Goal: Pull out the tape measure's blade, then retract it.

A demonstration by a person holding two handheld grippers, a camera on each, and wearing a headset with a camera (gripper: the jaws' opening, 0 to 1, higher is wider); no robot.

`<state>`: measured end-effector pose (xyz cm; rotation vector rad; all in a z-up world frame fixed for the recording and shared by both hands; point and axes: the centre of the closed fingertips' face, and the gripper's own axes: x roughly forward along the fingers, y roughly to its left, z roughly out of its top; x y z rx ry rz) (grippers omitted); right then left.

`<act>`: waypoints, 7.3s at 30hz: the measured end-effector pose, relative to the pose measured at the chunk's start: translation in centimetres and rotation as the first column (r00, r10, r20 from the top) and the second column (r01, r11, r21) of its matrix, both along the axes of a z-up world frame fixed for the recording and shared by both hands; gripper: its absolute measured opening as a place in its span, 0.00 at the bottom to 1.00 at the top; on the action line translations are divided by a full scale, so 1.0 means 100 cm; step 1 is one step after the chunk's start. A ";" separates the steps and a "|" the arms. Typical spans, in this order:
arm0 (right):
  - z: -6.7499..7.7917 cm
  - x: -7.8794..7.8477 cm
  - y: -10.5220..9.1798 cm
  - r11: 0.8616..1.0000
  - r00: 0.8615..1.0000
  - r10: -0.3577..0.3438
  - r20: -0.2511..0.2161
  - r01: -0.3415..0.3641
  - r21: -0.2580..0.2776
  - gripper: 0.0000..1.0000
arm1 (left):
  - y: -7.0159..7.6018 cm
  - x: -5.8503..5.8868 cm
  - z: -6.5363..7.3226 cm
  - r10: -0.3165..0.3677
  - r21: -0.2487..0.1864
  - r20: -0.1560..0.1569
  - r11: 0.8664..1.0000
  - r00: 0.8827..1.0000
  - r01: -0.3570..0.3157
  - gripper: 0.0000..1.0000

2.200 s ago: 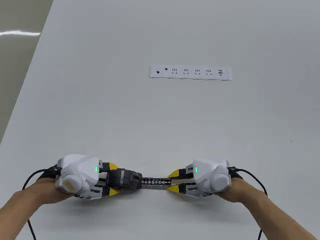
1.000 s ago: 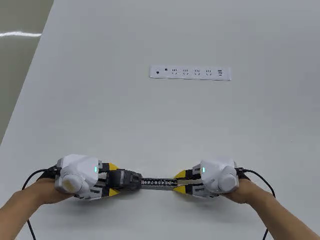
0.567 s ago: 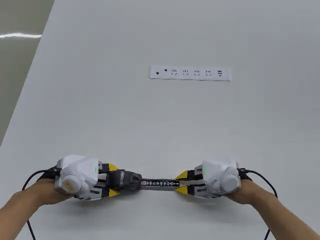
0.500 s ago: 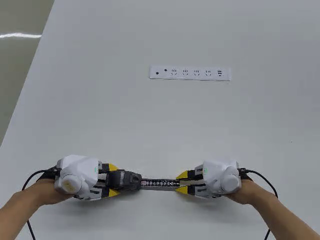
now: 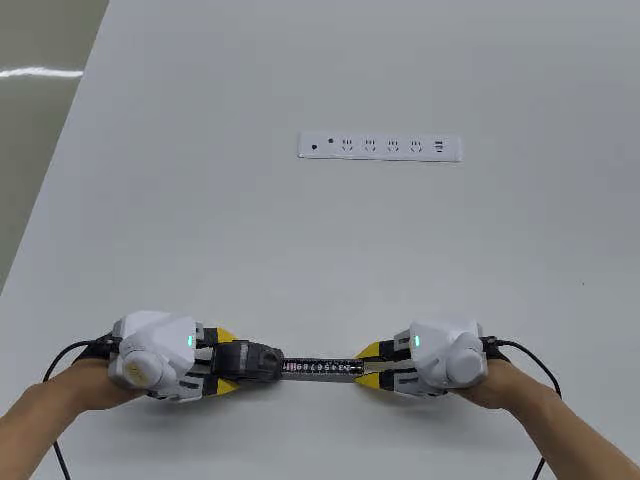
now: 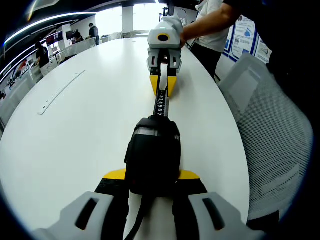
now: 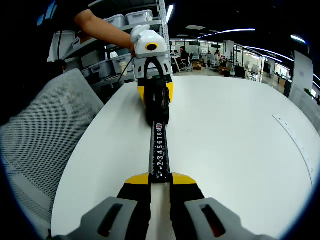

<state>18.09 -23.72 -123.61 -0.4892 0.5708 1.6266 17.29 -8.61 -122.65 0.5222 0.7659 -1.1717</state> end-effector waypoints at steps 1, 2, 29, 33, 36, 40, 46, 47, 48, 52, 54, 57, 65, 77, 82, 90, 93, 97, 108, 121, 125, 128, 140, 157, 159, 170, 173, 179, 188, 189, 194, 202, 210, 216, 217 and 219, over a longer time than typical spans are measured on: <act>0.000 0.000 0.000 1.000 1.000 -0.001 0.000 0.001 0.000 0.11 | 0.000 0.000 0.000 0.000 0.000 0.000 1.000 1.000 0.000 0.29; 0.000 0.000 -0.001 1.000 1.000 -0.001 0.000 0.001 0.000 0.11 | 0.000 0.000 0.000 0.000 0.000 0.000 1.000 1.000 0.000 0.29; 0.001 0.002 -0.010 1.000 1.000 -0.005 0.001 0.005 -0.008 0.11 | 0.000 0.000 -0.001 0.002 -0.003 -0.002 1.000 1.000 -0.002 0.29; 0.001 0.002 -0.012 1.000 1.000 -0.007 -0.001 0.007 -0.009 0.11 | 0.000 0.000 -0.001 0.002 -0.004 -0.002 1.000 1.000 -0.002 0.29; 0.002 0.002 -0.012 1.000 1.000 -0.008 -0.002 0.008 -0.009 0.11 | 0.001 0.000 -0.001 0.003 -0.003 -0.002 1.000 1.000 -0.003 0.29; 0.002 0.001 -0.014 1.000 1.000 -0.007 -0.002 0.007 -0.010 0.11 | 0.001 0.000 -0.001 0.005 -0.003 -0.002 1.000 1.000 -0.005 0.29; 0.001 0.002 -0.016 1.000 1.000 -0.008 -0.002 0.008 -0.011 0.11 | 0.001 0.000 -0.001 0.006 -0.003 -0.003 1.000 1.000 -0.006 0.29; 0.001 0.002 -0.017 1.000 1.000 -0.008 -0.003 0.008 -0.012 0.11 | 0.001 0.000 -0.001 0.006 -0.003 -0.003 1.000 1.000 -0.006 0.29; 0.001 0.002 -0.017 1.000 1.000 -0.008 -0.002 0.008 -0.012 0.11 | 0.001 0.000 -0.001 0.006 -0.003 -0.003 1.000 1.000 -0.006 0.29; 0.000 0.002 -0.019 1.000 1.000 -0.010 -0.005 0.010 -0.014 0.11 | 0.000 0.000 -0.001 0.007 -0.003 -0.004 1.000 1.000 -0.007 0.29; 0.001 0.002 -0.020 1.000 1.000 -0.010 -0.005 0.010 -0.015 0.11 | 0.000 0.000 0.000 0.008 -0.003 -0.003 1.000 1.000 -0.008 0.29; 0.000 0.002 -0.022 1.000 1.000 -0.010 -0.007 0.010 -0.016 0.11 | 0.000 0.000 0.000 0.008 -0.003 -0.003 1.000 1.000 -0.008 0.29; -0.001 0.003 -0.026 1.000 1.000 -0.014 -0.006 0.013 -0.024 0.11 | -0.001 0.000 0.000 0.012 -0.005 -0.004 1.000 1.000 -0.012 0.29; -0.001 0.004 -0.031 0.999 1.000 -0.017 -0.005 0.017 -0.032 0.11 | -0.001 0.000 0.000 0.014 -0.006 -0.005 1.000 1.000 -0.014 0.29; 0.000 0.005 -0.035 0.999 1.000 -0.020 -0.003 0.020 -0.035 0.11 | 0.000 0.000 0.000 0.016 -0.004 -0.004 1.000 1.000 -0.016 0.29; -0.002 0.005 -0.040 0.999 1.000 -0.023 -0.002 0.023 -0.041 0.11 | 0.000 0.000 0.000 0.018 -0.004 -0.006 1.000 1.000 -0.018 0.29; -0.001 0.005 -0.041 0.999 1.000 -0.023 -0.003 0.023 -0.042 0.11 | 0.000 0.000 -0.001 0.020 -0.004 -0.006 1.000 1.000 -0.020 0.29; -0.002 0.006 -0.043 0.999 1.000 -0.026 -0.006 0.025 -0.043 0.11 | 0.000 0.001 -0.001 0.021 -0.004 -0.007 1.000 1.000 -0.021 0.29; -0.001 0.007 -0.050 0.998 1.000 -0.031 -0.003 0.031 -0.051 0.11 | 0.000 0.000 -0.001 0.024 -0.004 -0.010 1.000 1.000 -0.024 0.30; -0.002 0.009 -0.058 0.998 0.999 -0.037 -0.001 0.037 -0.060 0.11 | 0.000 0.000 -0.001 0.028 -0.005 -0.012 1.000 1.000 -0.028 0.30; -0.002 0.009 -0.059 0.997 0.999 -0.038 0.000 0.037 -0.062 0.11 | 0.000 0.000 -0.001 0.029 -0.004 -0.011 1.000 1.000 -0.029 0.29; -0.002 0.009 -0.060 0.997 0.999 -0.038 0.001 0.038 -0.063 0.11 | 0.000 0.000 -0.001 0.030 -0.004 -0.011 1.000 0.999 -0.030 0.29; -0.001 0.010 -0.065 0.997 0.999 -0.042 0.002 0.042 -0.067 0.11 | 0.000 0.000 0.000 0.036 -0.005 -0.012 0.999 0.999 -0.036 0.30; -0.001 0.010 -0.071 0.996 0.999 -0.043 0.002 0.043 -0.074 0.11 | 0.000 0.000 0.000 0.039 -0.005 -0.013 0.999 0.999 -0.039 0.30; -0.001 0.010 -0.072 0.996 0.999 -0.044 0.002 0.044 -0.074 0.11 | 0.000 0.000 0.000 0.039 -0.005 -0.013 0.999 0.999 -0.039 0.30; -0.002 0.010 -0.077 0.996 0.999 -0.052 -0.001 0.052 -0.079 0.11 | 0.000 0.000 -0.001 0.040 -0.003 -0.014 0.999 0.999 -0.040 0.30; -0.003 0.010 -0.078 0.995 0.999 -0.053 -0.002 0.052 -0.080 0.11 | 0.000 0.000 -0.001 0.040 -0.003 -0.014 0.999 0.999 -0.040 0.30; -0.002 0.010 -0.081 0.995 0.998 -0.056 -0.001 0.055 -0.083 0.11 | 0.000 0.000 -0.001 0.039 -0.002 -0.014 0.999 0.999 -0.039 0.30; -0.004 0.010 -0.087 0.994 0.998 -0.062 -0.004 0.062 -0.088 0.11 | 0.000 0.000 0.000 0.040 -0.001 -0.014 0.999 0.999 -0.040 0.30; -0.004 0.010 -0.087 0.994 0.998 -0.063 -0.004 0.063 -0.088 0.11 | 0.000 0.000 0.000 0.040 -0.001 -0.015 0.999 0.999 -0.040 0.30; -0.004 0.010 -0.089 0.994 0.998 -0.063 -0.004 0.063 -0.089 0.11 | 0.000 0.000 -0.001 0.040 0.001 -0.015 0.999 0.999 -0.040 0.30; -0.005 0.010 -0.094 0.993 0.998 -0.068 -0.005 0.067 -0.093 0.11 | -0.001 0.000 -0.001 0.042 0.002 -0.016 0.999 0.999 -0.042 0.30; -0.005 0.011 -0.097 0.993 0.997 -0.072 -0.005 0.071 -0.094 0.11 | 0.000 0.000 -0.001 0.043 0.001 -0.018 0.999 0.999 -0.043 0.30; -0.005 0.011 -0.100 0.993 0.997 -0.075 -0.004 0.075 -0.096 0.11 | 0.000 0.000 -0.002 0.043 0.004 -0.018 0.999 0.999 -0.043 0.30; -0.005 0.012 -0.101 0.993 0.997 -0.076 -0.004 0.075 -0.096 0.11 | 0.000 0.000 -0.002 0.043 0.004 -0.018 0.999 0.999 -0.043 0.30; -0.005 0.012 -0.102 0.992 0.997 -0.077 -0.004 0.077 -0.097 0.11 | 0.000 0.000 -0.002 0.042 0.005 -0.019 0.999 0.999 -0.042 0.30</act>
